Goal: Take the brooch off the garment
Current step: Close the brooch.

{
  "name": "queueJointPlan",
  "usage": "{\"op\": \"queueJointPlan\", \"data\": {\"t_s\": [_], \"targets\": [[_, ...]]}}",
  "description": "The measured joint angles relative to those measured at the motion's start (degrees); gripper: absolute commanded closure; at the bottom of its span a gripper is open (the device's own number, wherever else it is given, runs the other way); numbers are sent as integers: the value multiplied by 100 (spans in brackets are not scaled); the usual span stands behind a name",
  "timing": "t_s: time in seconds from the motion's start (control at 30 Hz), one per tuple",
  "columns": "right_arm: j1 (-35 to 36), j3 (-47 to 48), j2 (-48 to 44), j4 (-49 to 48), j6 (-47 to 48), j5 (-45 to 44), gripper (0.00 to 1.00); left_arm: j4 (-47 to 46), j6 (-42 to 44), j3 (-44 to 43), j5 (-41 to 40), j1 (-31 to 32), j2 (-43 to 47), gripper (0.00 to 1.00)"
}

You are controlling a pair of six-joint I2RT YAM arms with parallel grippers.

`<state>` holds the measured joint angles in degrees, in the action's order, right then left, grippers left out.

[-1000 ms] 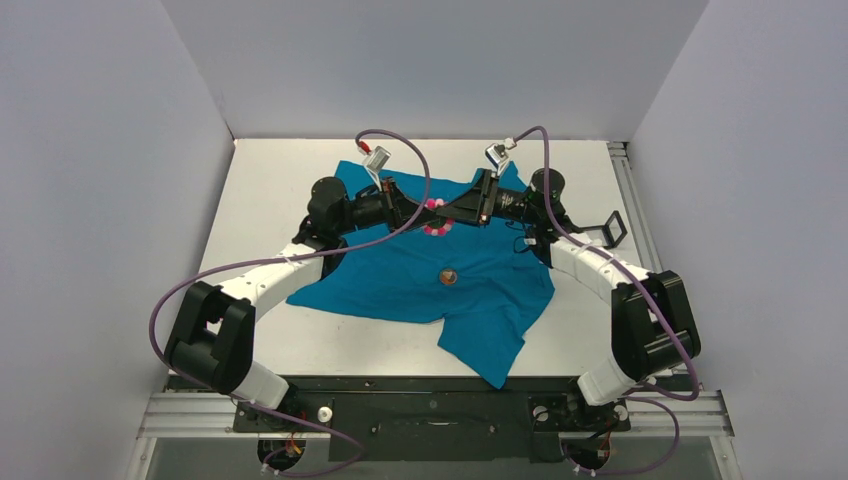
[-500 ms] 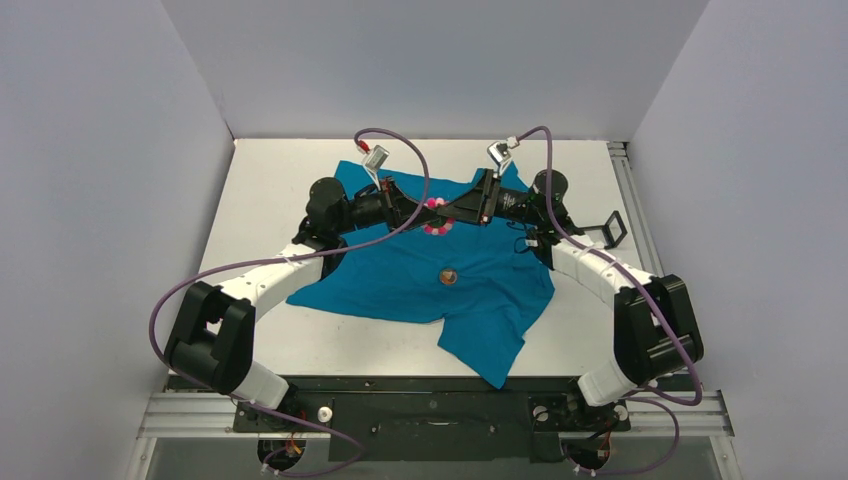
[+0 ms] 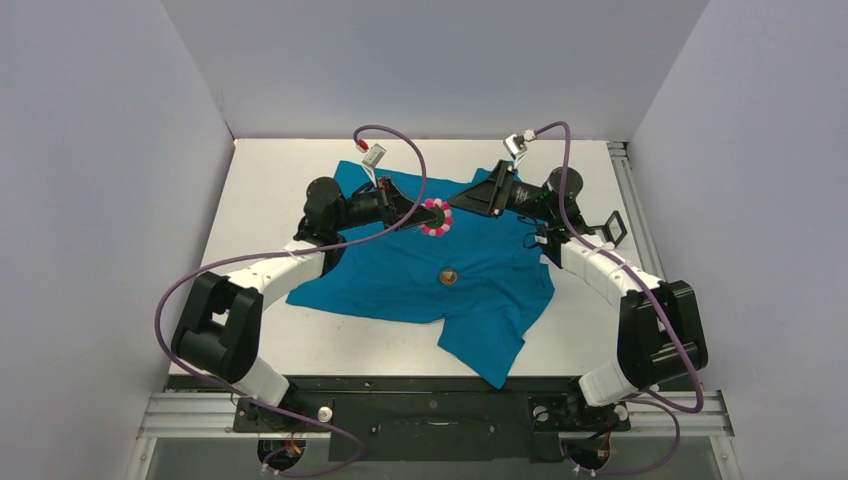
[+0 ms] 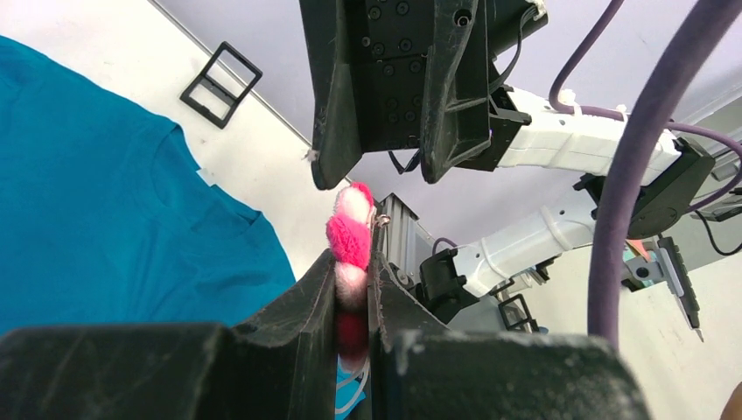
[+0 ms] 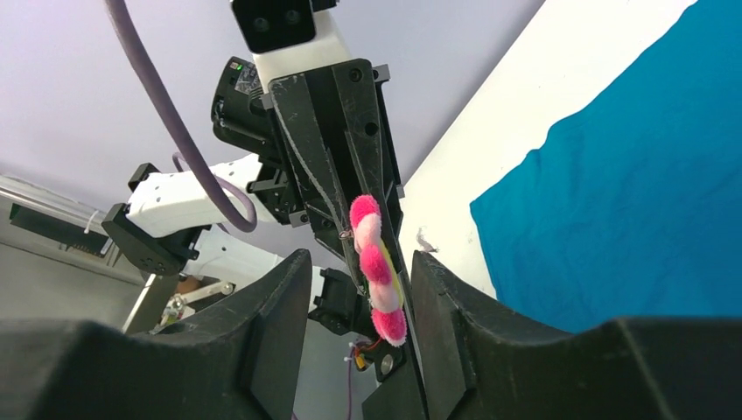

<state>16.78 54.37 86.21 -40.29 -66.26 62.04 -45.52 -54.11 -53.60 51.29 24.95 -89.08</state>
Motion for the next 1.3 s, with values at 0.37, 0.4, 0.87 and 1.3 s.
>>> {"op": "queueJointPlan", "data": {"t_s": [0.37,0.4,0.87,1.3], "targets": [[201,0,-127,846,793,103,74,-507,-551,0,157,-2,-127,100],[208,0,-127,909,850,127,78,-514,-562,0,186,-4,-127,100],[166,-7,-149,817,758,240,100,-302,-474,-7,83,-26,-177,58],[-72,-129,-328,730,575,273,100,424,-63,0,48,-195,-116,33]]}}
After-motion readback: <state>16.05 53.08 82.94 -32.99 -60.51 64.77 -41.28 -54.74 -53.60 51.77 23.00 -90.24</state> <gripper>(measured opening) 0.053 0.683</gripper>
